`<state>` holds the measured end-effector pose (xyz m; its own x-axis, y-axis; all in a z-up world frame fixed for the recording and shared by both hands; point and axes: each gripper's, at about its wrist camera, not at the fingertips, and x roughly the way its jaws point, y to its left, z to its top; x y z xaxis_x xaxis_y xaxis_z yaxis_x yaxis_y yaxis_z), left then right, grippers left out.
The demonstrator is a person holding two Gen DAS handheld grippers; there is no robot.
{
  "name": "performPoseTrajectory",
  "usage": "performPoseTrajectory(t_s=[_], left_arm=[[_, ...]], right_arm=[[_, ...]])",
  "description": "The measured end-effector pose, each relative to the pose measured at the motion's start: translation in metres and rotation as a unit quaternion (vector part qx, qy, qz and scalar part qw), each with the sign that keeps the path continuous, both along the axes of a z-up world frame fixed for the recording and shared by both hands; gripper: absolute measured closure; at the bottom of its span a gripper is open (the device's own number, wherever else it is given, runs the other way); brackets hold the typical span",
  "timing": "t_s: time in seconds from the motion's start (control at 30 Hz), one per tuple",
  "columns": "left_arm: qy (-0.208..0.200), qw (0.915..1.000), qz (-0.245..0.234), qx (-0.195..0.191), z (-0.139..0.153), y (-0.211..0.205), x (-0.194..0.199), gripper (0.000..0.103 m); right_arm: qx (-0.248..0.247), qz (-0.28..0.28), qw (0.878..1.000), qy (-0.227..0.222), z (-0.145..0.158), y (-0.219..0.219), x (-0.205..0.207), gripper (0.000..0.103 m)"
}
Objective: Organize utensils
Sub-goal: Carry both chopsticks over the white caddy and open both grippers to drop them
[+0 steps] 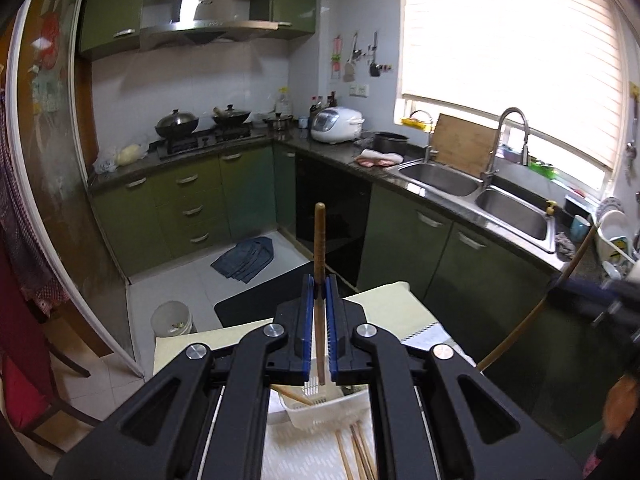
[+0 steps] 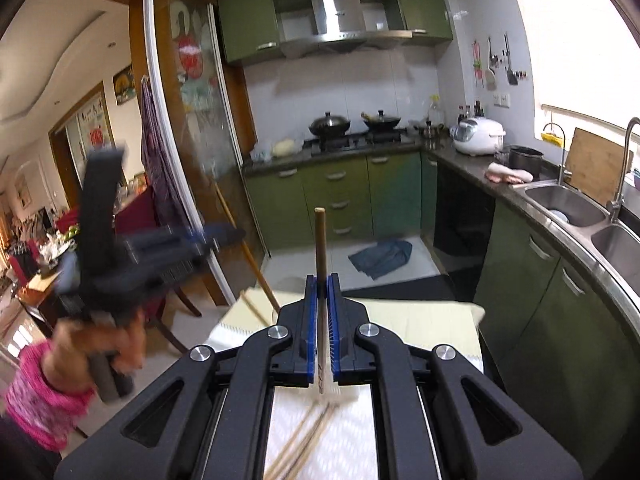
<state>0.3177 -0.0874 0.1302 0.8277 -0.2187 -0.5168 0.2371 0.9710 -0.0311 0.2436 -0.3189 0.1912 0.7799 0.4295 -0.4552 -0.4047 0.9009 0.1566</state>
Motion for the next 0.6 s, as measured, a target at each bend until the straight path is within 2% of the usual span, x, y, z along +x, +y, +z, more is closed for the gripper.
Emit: performPoseTrajectory(t_s=[0.1,0.2,0.37,0.43,0.47,0.5,0.6], left_arm=[[0.017,0.9998,0.008,0.001,-0.019,0.002,0.017,0.097],[0.04,0.9991,0.007,0.011,-0.042,0.0,0.028,0.097],[0.077,0.997,0.002,0.013,-0.074,0.001,0.032,0.097],[0.087,0.9961,-0.001,0.01,-0.083,0.002,0.029,0.086],[0.089,0.996,-0.003,0.007,-0.085,0.002,0.028,0.073],[0.088,0.9962,-0.001,0.005,-0.085,0.003,0.026,0.067],[0.077,0.997,-0.005,0.006,-0.08,0.005,0.015,0.067]], right_arm=[[0.003,-0.005,1.0,-0.015,0.005,0.007,0.021,0.097],[-0.002,-0.014,1.0,-0.01,-0.001,0.017,0.048,0.097],[-0.019,-0.015,0.999,0.033,-0.043,0.035,0.088,0.097],[-0.028,-0.016,0.998,0.045,-0.059,0.039,0.098,0.097],[-0.031,-0.016,0.998,0.048,-0.067,0.04,0.102,0.097],[-0.034,-0.016,0.998,0.051,-0.073,0.041,0.104,0.097],[-0.042,-0.015,0.997,0.063,-0.088,0.044,0.112,0.097]])
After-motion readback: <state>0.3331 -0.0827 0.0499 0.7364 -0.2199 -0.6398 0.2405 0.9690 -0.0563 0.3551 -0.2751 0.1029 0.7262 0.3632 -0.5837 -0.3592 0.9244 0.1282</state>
